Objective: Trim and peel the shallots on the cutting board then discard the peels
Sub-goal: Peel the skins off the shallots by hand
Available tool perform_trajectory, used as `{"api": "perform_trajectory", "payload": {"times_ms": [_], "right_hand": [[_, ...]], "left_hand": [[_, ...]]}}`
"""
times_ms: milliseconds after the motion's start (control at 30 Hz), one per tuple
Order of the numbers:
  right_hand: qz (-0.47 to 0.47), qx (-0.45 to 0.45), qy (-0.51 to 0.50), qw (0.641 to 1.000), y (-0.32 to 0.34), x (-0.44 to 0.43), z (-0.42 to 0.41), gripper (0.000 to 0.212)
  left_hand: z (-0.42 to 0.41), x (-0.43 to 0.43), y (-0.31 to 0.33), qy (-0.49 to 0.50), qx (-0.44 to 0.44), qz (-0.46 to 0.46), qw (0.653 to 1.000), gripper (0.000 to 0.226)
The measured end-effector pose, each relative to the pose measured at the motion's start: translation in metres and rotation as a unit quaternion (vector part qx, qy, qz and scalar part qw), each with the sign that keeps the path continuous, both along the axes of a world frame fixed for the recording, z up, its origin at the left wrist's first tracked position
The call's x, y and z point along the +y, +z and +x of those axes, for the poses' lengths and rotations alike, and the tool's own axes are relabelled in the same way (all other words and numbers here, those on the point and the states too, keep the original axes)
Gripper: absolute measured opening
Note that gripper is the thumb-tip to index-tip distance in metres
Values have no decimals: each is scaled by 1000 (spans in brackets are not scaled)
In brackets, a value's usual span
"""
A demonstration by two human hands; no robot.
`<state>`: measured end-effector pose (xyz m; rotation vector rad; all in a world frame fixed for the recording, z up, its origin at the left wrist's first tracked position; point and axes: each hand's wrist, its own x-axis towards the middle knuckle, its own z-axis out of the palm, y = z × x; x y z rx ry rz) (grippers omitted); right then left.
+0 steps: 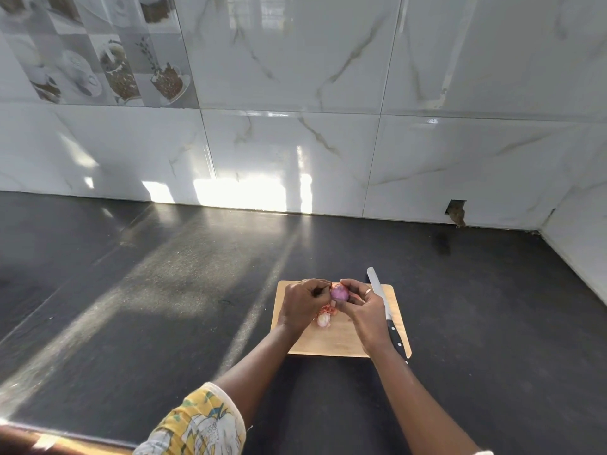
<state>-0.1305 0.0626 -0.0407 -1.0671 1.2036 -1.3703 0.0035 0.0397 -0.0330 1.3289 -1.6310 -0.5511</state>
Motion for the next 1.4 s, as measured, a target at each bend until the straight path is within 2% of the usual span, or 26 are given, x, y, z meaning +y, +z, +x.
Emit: {"api": "perform_trajectory", "payload": {"times_ms": [67,200,300,500,733,933,1133,1400], "right_hand": [[-2,-2,-2,1000,1,1,0,38],[-4,-2,-5,1000,1,1,-1,38],[0,10,-7,1000,-1,0,-2,40],[5,11,-19,1000,-4,2,-2,38],[13,-12,-31,999,0,1,-1,37],[30,-58,-28,997,3,1,0,38],[49,-223,-9,974,6,2,-2,33],[56,-300,15,952,10,-1,-3,19]], "left_hand": [[2,1,-1,-3,16,15,1000,13],[2,4,-4,-49,92,62,993,16],[3,3,-6,-58,113,74,989,17],[2,2,-5,-55,47,40,997,14],[-6,4,-8,2,-12,7,1000,12],[-7,2,-6,23,-13,66,997,13],[-1,-1,-8,45,-57,97,993,17],[1,-4,-13,58,-70,129,987,19]]}}
